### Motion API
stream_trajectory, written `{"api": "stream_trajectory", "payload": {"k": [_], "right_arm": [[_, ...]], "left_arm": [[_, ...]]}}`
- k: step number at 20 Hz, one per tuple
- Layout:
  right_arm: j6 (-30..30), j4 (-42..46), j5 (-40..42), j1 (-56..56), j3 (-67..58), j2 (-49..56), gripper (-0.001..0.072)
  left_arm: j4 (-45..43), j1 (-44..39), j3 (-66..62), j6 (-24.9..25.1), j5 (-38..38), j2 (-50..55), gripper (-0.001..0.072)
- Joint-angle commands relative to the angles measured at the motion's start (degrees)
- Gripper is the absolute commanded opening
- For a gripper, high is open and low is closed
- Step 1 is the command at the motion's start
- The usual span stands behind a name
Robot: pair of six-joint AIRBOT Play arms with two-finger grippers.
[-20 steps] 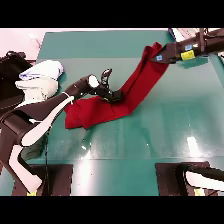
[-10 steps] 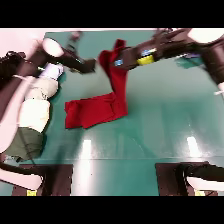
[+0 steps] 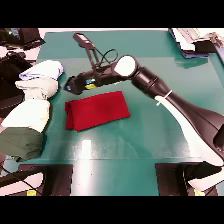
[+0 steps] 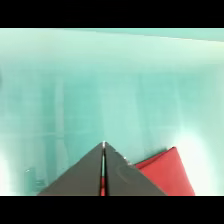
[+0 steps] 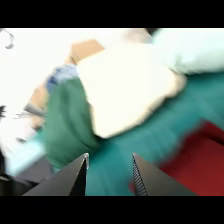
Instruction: Fold the shirts.
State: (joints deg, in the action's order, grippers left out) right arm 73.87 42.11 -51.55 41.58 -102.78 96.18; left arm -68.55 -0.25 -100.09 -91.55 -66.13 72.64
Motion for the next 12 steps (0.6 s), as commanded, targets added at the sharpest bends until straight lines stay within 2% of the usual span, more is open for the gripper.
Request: {"api": "stream_trajectory", "payload": {"k": [1,6,7,8,10,12], "right_arm": [[1.1,4.9,-8.4,-8.2,4.3,-1.3,0.0336],[1.4,7.9,-14.5,-27.7,23.3,-8.8,0.0339],[1.4,7.2,-14.6,-30.9,26.5,-9.2,0.0379],[1.5,6.3,-14.7,-33.7,29.4,-8.8,0.0479],[1.2,1.6,-14.7,-36.3,33.2,-6.4,0.0492],[-2.6,-4.3,-15.0,-35.9,34.2,-2.6,0.0491]], "left_arm": [[-0.3,-1.1,0.6,2.1,-1.6,-0.7,0.0025],[-0.3,-6.2,2.9,3.4,-0.1,-0.5,0.0025],[-0.3,-7.0,3.2,3.5,0.0,-0.5,0.0025],[-0.2,-7.7,3.4,3.6,0.4,-0.3,0.0025],[0.9,-8.1,3.4,3.6,0.8,0.2,0.0025],[1.3,-8.1,3.5,3.5,0.8,0.9,0.0025]]}}
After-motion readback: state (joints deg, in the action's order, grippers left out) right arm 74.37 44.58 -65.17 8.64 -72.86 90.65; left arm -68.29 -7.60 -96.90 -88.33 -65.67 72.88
